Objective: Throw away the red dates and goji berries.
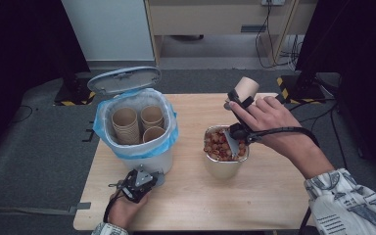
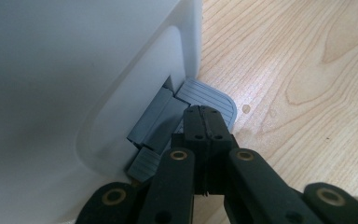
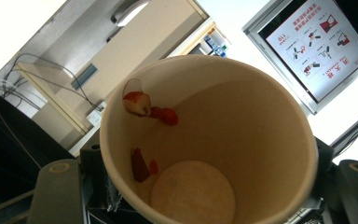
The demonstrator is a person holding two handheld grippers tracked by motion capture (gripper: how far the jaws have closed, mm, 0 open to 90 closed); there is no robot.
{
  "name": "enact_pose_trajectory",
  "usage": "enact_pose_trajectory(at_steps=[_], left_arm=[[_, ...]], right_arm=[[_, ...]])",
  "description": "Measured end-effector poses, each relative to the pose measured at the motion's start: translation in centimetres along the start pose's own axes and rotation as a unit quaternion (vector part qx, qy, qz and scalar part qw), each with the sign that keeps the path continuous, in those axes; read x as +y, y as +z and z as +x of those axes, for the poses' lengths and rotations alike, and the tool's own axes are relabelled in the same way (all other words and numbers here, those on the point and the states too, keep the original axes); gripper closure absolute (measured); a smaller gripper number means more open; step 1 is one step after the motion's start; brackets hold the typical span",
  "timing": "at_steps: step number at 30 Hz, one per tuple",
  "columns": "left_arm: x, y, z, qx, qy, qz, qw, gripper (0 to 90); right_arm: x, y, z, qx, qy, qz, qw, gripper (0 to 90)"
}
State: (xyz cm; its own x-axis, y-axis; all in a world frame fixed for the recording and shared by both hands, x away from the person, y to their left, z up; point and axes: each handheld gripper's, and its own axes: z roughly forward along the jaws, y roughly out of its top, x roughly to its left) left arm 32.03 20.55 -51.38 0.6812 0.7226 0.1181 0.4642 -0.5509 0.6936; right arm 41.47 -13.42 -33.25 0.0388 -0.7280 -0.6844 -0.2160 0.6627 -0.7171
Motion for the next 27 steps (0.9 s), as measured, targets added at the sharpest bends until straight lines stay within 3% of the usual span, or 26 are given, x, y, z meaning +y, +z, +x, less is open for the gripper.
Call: enact_pose_trajectory(at_steps=[13, 16, 17, 27], left_arm=[[0.0, 0.0, 0.0, 0.0, 0.0, 0.0, 1.0, 89.7], [0.0, 0.0, 0.0, 0.001, 0.001, 0.0, 1.0, 89.7], [0.0, 0.0, 0.0, 0.001, 0.001, 0.0, 1.0, 89.7], [0.0, 0.0, 0.0, 0.0, 0.0, 0.0, 1.0, 89.7]], right_arm=[[-0.5, -0.1, -0.3, -0.003, 0.022, -0.004, 0.9997, 28.4], [-0.8, -0.3, -0.3, -0.009, 0.057, -0.007, 0.9983, 28.4], [-0.9, -0.4, -0.6, -0.007, 0.036, -0.002, 0.9993, 28.4], [-1.2, -0.4, -1.0, -0.02, 0.055, -0.006, 0.9983, 28.3]])
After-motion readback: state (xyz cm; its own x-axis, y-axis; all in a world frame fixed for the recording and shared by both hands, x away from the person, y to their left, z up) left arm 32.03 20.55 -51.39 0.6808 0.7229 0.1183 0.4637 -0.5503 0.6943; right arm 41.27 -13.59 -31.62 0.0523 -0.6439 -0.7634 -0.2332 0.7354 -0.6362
